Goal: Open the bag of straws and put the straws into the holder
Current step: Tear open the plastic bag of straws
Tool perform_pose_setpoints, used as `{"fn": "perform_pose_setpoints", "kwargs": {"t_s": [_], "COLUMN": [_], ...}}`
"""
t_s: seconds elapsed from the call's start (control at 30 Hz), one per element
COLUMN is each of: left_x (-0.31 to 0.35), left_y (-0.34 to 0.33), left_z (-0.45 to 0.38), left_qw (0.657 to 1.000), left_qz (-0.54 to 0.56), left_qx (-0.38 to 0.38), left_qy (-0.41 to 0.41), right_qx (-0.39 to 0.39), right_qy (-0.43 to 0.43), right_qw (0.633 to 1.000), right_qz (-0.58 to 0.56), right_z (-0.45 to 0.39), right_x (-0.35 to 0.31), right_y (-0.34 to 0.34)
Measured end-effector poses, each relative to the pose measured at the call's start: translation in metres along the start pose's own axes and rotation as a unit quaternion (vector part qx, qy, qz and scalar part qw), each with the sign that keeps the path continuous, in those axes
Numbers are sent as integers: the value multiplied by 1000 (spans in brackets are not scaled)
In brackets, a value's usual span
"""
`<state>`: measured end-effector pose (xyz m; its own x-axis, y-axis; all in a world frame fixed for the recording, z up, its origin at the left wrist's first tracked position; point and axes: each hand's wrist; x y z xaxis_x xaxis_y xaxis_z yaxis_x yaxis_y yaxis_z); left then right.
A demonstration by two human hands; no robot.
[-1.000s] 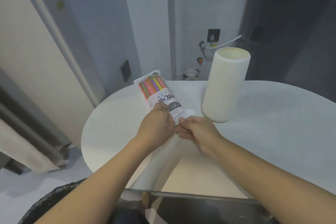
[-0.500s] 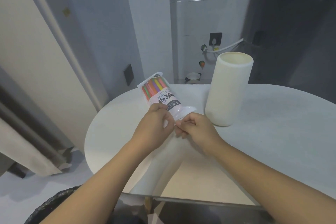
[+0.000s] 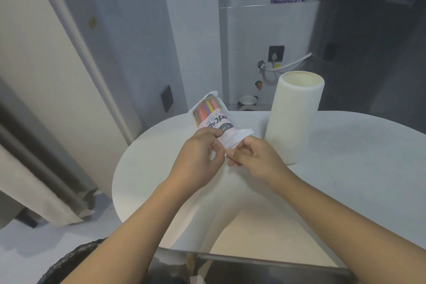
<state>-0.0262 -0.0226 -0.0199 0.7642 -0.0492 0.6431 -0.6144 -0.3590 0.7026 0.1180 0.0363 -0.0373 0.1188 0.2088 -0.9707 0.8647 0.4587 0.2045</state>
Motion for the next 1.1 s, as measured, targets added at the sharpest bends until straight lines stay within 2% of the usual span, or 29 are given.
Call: {"fn": "perform_pose_setpoints", "kwargs": {"t_s": [0.13, 0.27, 0.4, 0.47, 0.63, 0.97, 1.1], "left_x": [1, -3, -10, -12, -9, 3, 5], "left_y": [1, 14, 21, 23, 15, 7, 2], "left_z": [-2, -11, -10, -9, -4, -5, -3], "left_qw": [1000, 996, 984, 981, 987, 990, 991], "left_qz": [8, 59, 119, 125, 104, 33, 29], "left_qx": [26, 64, 113, 135, 122, 139, 131], "left_qy": [-16, 21, 70, 65, 31, 9, -8], "right_qx": [-15, -46, -17, 1, 34, 64, 59], "right_qy": [19, 43, 26, 27, 90, 112, 88], "right_qw": [999, 996, 996, 994, 979, 991, 993], "right_qz": [31, 69, 88, 105, 181, 46, 58], "right_z": [0, 6, 2, 0, 5, 8, 5], "right_x": [-4, -2, -2, -5, -2, -4, -3], "right_y": [2, 1, 8, 14, 12, 4, 5]}}
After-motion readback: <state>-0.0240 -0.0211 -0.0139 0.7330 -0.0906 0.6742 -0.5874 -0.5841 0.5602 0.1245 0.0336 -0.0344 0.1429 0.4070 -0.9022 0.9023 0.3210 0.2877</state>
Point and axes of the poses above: each hand's wrist, its own z-axis away from the middle knuckle, its own y-axis out of the back of the hand, x = y × z, and after that the axes turned 6 degrees about y, right-handed
